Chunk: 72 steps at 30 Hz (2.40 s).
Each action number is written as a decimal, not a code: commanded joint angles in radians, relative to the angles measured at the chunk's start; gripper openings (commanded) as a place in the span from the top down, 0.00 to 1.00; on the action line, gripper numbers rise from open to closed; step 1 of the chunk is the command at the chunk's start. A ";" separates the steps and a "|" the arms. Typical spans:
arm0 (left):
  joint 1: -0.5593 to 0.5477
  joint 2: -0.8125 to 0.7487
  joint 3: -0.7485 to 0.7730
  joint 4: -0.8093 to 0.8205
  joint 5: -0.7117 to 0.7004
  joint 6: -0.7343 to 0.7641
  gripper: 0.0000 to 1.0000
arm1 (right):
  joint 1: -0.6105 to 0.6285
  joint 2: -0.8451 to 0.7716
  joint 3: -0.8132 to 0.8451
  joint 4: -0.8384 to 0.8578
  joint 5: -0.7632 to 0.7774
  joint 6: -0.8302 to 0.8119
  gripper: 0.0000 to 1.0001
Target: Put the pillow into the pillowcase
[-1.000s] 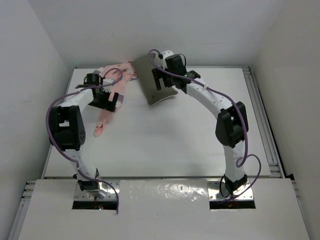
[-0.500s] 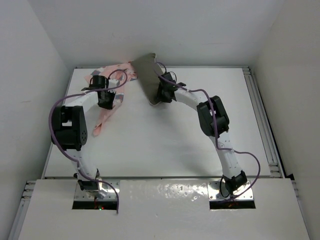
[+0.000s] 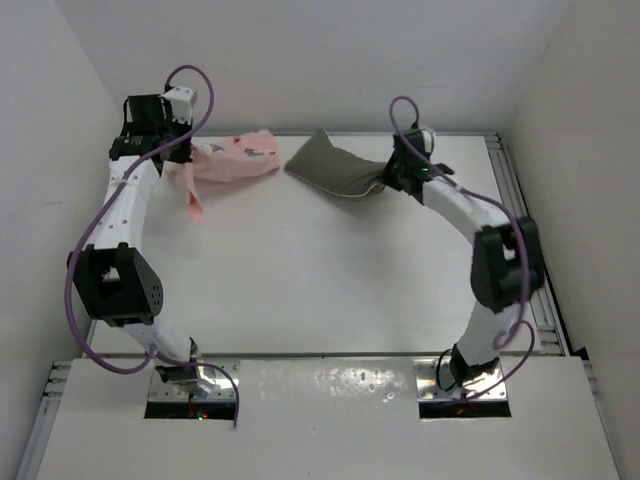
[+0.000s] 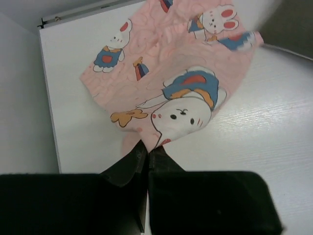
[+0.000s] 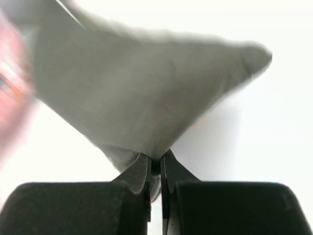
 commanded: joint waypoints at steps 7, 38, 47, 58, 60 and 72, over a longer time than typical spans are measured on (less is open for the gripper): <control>0.021 0.082 0.376 -0.150 0.041 0.000 1.00 | 0.077 -0.475 0.207 0.188 0.444 -0.559 1.00; -0.163 0.013 0.514 -0.721 0.795 0.576 0.00 | 0.175 -0.272 -0.027 0.360 -0.231 -0.415 0.12; 0.026 0.089 0.160 -0.078 0.141 -0.022 0.69 | 0.218 -0.050 0.158 0.127 -0.225 -0.293 0.21; -0.046 0.157 -0.091 0.060 0.216 0.044 0.26 | 0.319 0.362 0.505 0.216 -0.290 -0.001 0.06; -0.051 0.157 -0.142 0.083 0.179 0.052 0.41 | 0.340 0.448 0.568 0.265 -0.283 0.034 0.07; -0.024 0.096 -0.010 -0.076 0.286 0.076 1.00 | 0.353 0.428 0.533 0.351 -0.227 -0.019 1.00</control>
